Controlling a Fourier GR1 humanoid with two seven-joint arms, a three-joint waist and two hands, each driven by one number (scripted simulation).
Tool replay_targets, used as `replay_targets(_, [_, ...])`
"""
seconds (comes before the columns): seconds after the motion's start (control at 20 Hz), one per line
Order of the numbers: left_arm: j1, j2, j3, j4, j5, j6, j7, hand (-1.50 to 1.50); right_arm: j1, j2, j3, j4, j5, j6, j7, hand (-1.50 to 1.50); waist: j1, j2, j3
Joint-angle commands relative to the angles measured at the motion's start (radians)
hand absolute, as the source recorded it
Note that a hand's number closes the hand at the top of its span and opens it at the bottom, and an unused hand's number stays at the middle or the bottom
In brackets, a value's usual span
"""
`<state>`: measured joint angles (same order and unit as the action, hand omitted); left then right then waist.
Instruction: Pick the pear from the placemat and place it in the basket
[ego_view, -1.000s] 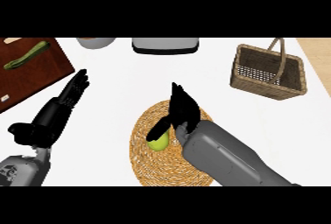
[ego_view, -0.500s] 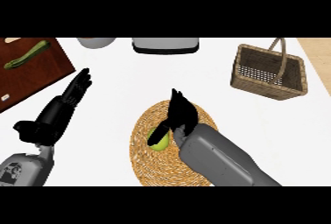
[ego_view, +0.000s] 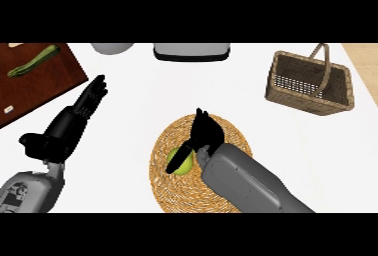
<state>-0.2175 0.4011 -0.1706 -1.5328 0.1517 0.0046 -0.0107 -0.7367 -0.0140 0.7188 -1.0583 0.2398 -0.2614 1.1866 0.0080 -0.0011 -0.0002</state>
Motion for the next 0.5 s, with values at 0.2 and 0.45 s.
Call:
replay_targets(0.2, [0.014, -0.033, 0.001, 0.031, -0.034, -0.005, -0.037, 0.00, 0.051, 0.013, -0.006, 0.068, -0.002, -0.002, 0.103, -1.50, -0.007, 0.001, 0.000])
replay_targets(0.45, [-0.006, -0.057, -0.002, 0.028, -0.059, -0.003, -0.011, 0.00, 0.025, 0.014, 0.054, 0.053, -0.096, -0.051, 0.109, -1.50, 0.006, 0.002, 0.000])
